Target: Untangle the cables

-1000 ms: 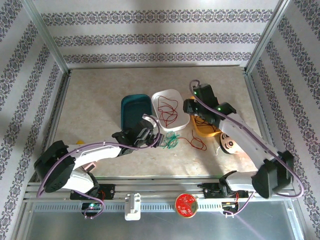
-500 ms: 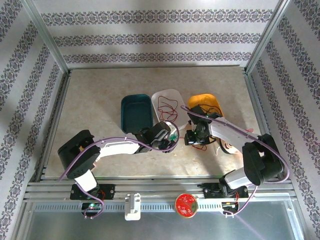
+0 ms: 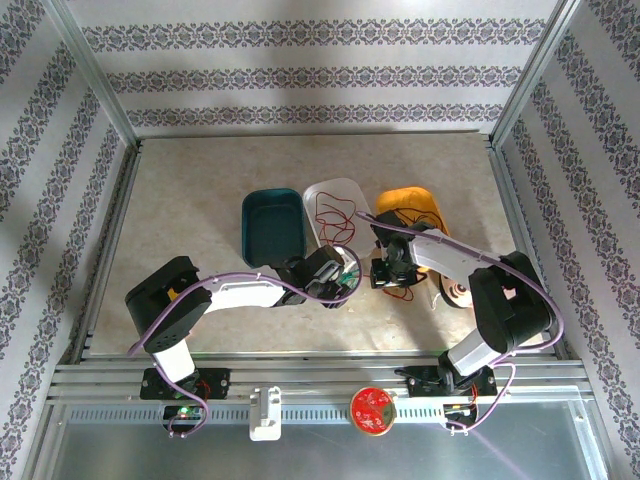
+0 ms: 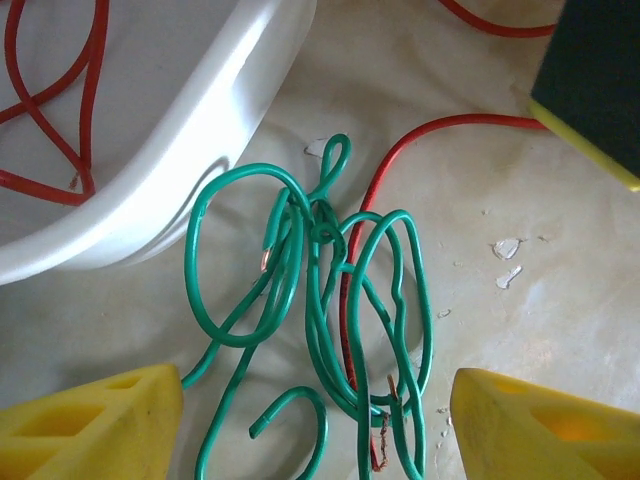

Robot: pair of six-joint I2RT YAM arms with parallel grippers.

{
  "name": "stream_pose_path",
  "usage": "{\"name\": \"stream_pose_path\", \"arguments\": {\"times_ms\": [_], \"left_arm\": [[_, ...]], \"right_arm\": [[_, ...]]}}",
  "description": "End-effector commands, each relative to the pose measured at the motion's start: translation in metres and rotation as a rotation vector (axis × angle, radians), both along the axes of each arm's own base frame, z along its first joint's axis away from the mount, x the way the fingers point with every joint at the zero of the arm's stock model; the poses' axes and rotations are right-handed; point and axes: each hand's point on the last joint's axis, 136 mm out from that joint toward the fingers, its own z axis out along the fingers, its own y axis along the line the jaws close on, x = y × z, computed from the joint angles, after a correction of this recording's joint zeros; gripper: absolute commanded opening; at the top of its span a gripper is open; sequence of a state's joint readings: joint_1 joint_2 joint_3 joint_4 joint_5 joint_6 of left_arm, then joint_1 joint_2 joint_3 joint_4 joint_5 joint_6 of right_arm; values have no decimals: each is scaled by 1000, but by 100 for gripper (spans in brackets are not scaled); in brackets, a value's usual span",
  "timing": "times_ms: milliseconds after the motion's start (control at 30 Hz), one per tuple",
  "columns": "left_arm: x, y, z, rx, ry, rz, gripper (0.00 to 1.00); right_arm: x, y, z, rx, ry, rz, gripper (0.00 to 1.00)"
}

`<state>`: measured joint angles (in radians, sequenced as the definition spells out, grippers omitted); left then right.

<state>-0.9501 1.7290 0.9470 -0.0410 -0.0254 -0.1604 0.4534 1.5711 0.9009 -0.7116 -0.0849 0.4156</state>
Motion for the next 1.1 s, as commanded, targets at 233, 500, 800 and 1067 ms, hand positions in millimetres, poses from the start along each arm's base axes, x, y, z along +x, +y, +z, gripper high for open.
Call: {"name": "stream_pose_path", "arguments": {"times_ms": [233,500,800,1067], "left_arm": [[-9,-6,0,3,16,-29,71],[-10,-5,2,-3,17,-30,71],[-14,-2,18,-20,7,-38,72],[-12,-12,73,-110,-67,-88,73]], "right_arm": [[26,1,1,-19,-54,11,35],[27,-4,-8,-55,-43,1,25],[16,3,23,40,-96,12,2],[0,28,93,392,-204,-1,2]]}}
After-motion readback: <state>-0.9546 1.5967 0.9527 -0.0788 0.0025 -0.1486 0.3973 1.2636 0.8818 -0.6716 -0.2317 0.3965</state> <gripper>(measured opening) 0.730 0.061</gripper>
